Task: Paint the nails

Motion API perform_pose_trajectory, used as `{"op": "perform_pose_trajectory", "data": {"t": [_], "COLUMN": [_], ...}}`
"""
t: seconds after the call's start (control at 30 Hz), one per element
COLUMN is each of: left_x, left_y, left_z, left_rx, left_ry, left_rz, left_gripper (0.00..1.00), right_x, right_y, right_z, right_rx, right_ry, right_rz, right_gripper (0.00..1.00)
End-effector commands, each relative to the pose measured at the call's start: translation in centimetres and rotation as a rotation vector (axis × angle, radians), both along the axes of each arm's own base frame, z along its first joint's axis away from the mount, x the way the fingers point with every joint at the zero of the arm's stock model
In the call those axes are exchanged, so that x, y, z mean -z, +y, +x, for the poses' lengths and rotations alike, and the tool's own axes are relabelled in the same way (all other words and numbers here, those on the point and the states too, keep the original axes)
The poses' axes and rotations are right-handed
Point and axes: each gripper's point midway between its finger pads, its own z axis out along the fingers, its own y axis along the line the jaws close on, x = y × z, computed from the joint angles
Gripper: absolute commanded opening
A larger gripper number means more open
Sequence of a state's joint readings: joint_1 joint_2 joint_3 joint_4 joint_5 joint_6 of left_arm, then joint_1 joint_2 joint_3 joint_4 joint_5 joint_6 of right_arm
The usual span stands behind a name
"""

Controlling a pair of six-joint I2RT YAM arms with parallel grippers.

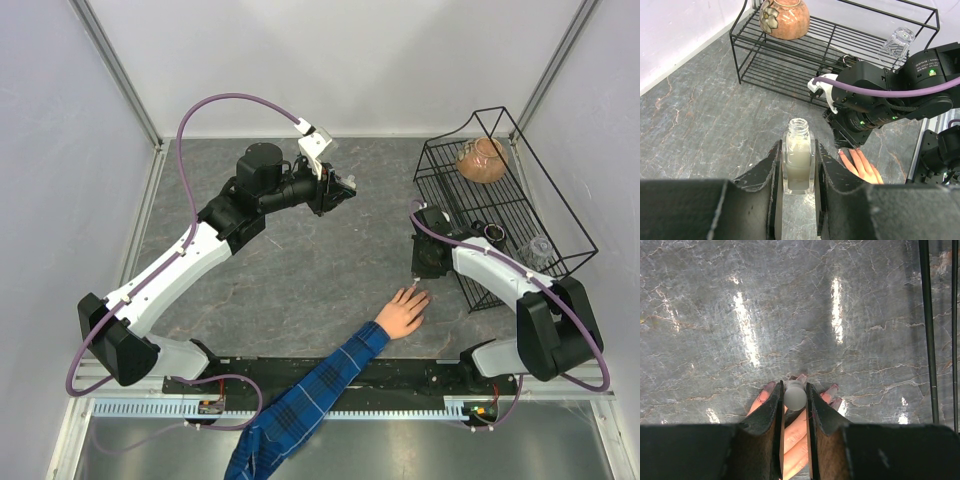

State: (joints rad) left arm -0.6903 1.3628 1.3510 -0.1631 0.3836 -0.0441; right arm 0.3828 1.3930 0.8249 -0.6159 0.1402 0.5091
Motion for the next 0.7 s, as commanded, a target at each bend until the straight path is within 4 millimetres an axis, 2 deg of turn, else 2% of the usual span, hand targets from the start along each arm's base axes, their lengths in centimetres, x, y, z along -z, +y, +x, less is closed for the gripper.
{"op": "perform_pose_trajectory", "data": {"t": [0.0, 0.67], "left_x": [-2.67, -2.54], "left_y": [0.20, 0.36], "left_z": [0.35, 0.46], "left_rx": [-0.008, -0.014], "left_ry": [-0.072, -0.084], "left_rz": [-0.037, -0.023], "left_gripper": [0.02, 0.02], "right_x": [0.06, 0.00], "right_y": [-0.47, -1.16], "right_z": [0.18, 0.78], "right_rx": [0.022, 0.056], "right_ry": [-0.001, -0.009], "right_rz": [-0.022, -0.065], "right_gripper": [0.00, 0.00]}}
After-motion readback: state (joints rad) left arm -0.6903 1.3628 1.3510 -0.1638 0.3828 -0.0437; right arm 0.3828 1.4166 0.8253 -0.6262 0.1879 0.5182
